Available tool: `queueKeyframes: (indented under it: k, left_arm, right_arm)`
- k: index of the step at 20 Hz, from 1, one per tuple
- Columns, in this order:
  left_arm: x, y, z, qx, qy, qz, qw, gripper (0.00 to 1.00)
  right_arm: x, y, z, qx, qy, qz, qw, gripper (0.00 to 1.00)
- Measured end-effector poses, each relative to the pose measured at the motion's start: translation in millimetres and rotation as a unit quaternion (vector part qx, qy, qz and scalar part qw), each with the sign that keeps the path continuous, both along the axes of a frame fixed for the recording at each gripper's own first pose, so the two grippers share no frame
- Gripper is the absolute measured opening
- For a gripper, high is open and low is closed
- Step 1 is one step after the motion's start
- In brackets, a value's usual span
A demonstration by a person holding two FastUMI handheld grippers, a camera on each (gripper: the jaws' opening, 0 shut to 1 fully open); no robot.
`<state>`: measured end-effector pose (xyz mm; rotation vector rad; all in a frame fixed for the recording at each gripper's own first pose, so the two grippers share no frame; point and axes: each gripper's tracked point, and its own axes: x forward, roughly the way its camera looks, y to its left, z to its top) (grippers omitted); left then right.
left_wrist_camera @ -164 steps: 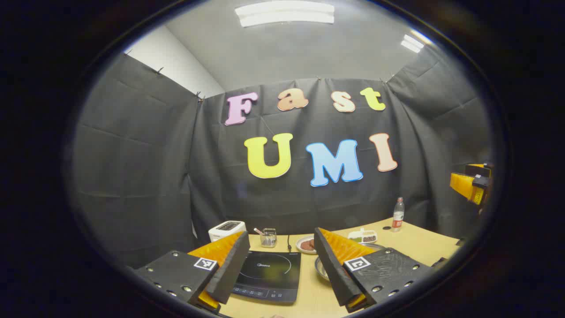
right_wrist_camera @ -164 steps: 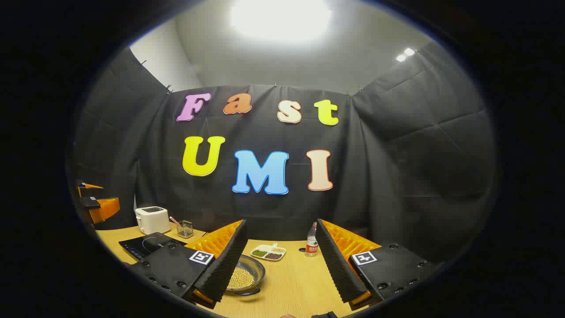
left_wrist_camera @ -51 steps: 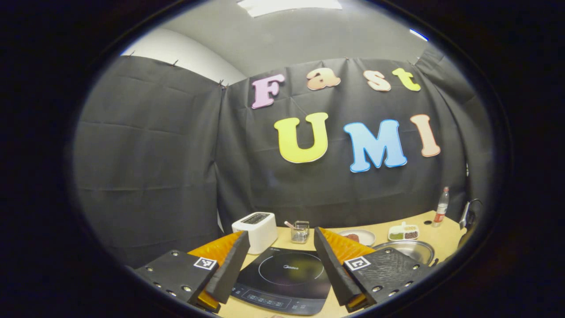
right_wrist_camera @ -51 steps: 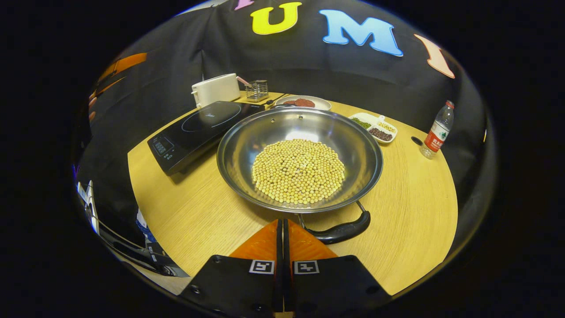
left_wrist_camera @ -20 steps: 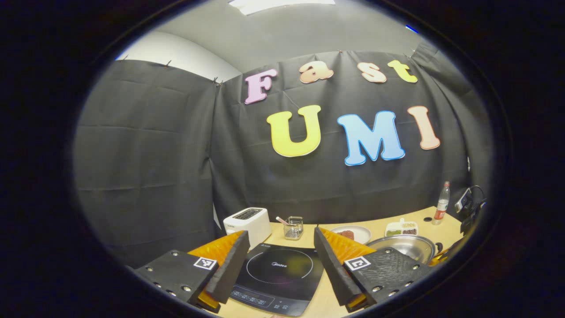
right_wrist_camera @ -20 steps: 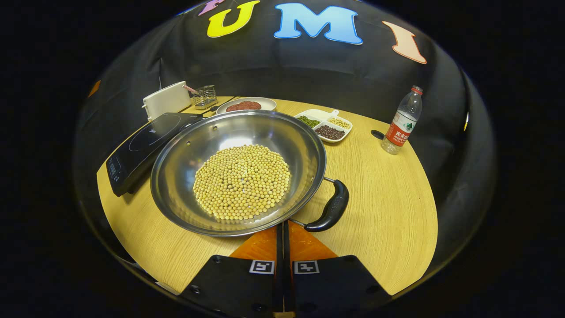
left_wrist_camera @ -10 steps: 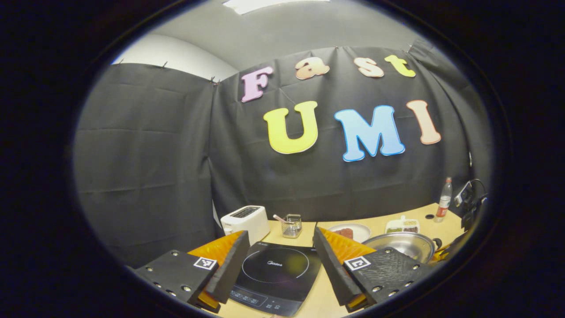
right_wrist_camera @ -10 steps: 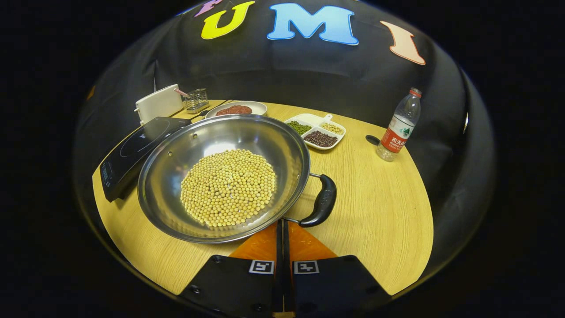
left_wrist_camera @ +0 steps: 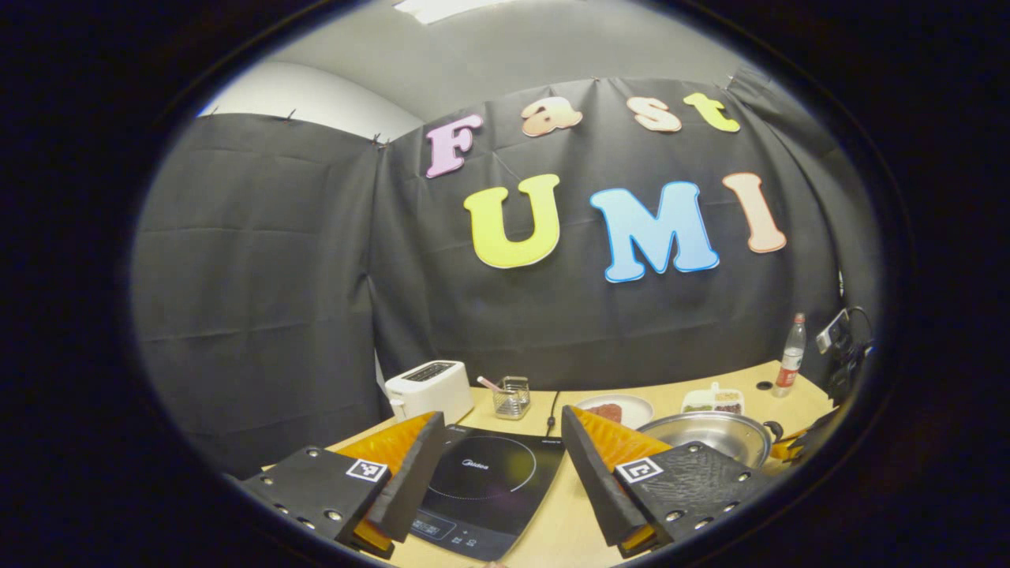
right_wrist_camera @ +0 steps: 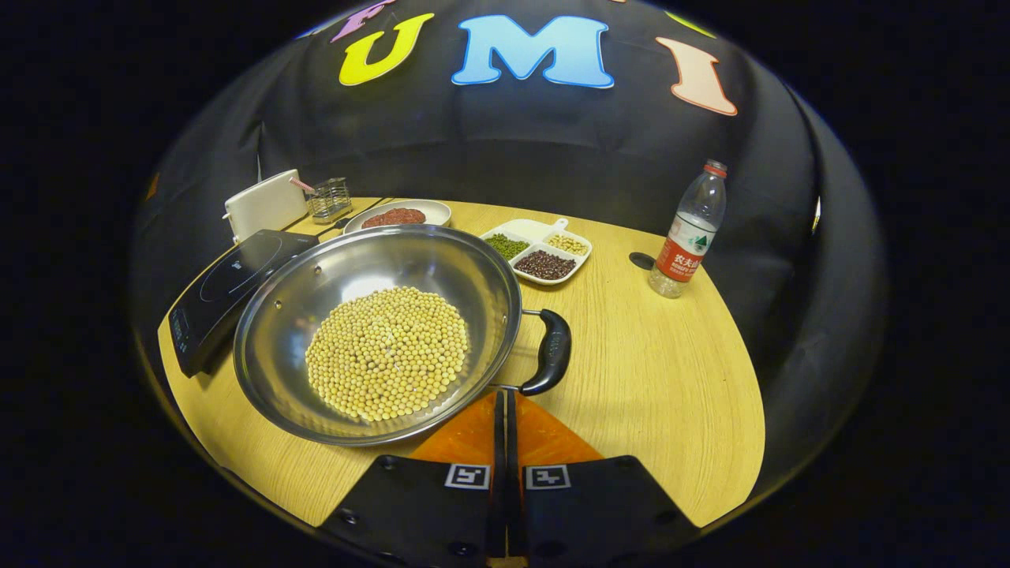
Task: First push the handle of the pot to place it horizontally, then grasp the pot with both hands and set it on the induction cooktop.
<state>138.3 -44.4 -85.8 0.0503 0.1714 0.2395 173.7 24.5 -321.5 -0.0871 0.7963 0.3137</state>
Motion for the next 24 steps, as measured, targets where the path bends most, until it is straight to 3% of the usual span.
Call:
queueKeyframes:
  k: [4, 5, 7, 8, 9, 14, 15, 16, 17, 19, 24]
  left_arm:
    - [11.6, -9.1, -4.8, -0.006, -0.001, -0.017, 1.0, 0.87]
    - [15.3, -11.8, -7.2, -0.008, 0.0, -0.024, 1.0, 0.87]
    - [25.9, -18.7, -13.4, -0.012, 0.004, -0.044, 0.999, 0.87]
    - [31.6, -22.2, -16.5, -0.013, 0.005, -0.055, 0.998, 0.89]
    - [37.9, -25.3, -19.9, -0.016, 0.008, -0.066, 0.998, 0.89]
    - [70.2, -40.6, -61.9, -0.046, 0.042, -0.111, 0.992, 0.89]
    - [76.5, -42.8, -69.9, -0.053, 0.05, -0.118, 0.99, 0.87]
    - [83.0, -44.3, -76.1, -0.06, 0.056, -0.124, 0.989, 0.87]
    - [86.5, -47.0, -85.0, -0.065, 0.065, -0.132, 0.987, 0.87]
    - [99.4, -50.1, -97.4, -0.068, 0.078, -0.144, 0.984, 0.89]
    - [121.0, -66.9, -131.6, -0.091, 0.111, -0.179, 0.973, 0.88]
  right_arm:
    - [4.9, -4.5, 32.8, 0.032, -0.046, -0.025, 0.998, 0.05]
    - [5.6, -3.9, 39.5, 0.04, -0.052, -0.028, 0.997, 0.2]
    - [5.6, -3.1, 52.0, 0.052, -0.063, -0.038, 0.996, 0.67]
    - [7.0, -3.6, 58.0, 0.053, -0.072, -0.043, 0.995, 0.78]
    - [8.4, -4.5, 63.2, 0.051, -0.079, -0.049, 0.994, 0.98]
    - [16.6, -1.6, 78.1, 0.051, -0.104, -0.076, 0.99, 0.95]
    - [18.1, -0.4, 78.1, 0.051, -0.106, -0.081, 0.99, 0.99]
    - [18.8, 0.1, 75.9, 0.048, -0.106, -0.085, 0.99, 0.95]
    - [19.2, 1.6, 73.4, 0.045, -0.104, -0.087, 0.99, 0.99]
    - [21.5, 5.1, 69.7, 0.041, -0.102, -0.093, 0.99, 0.95]
    - [26.6, 14.7, 53.4, 0.031, -0.088, -0.105, 0.99, 0.99]
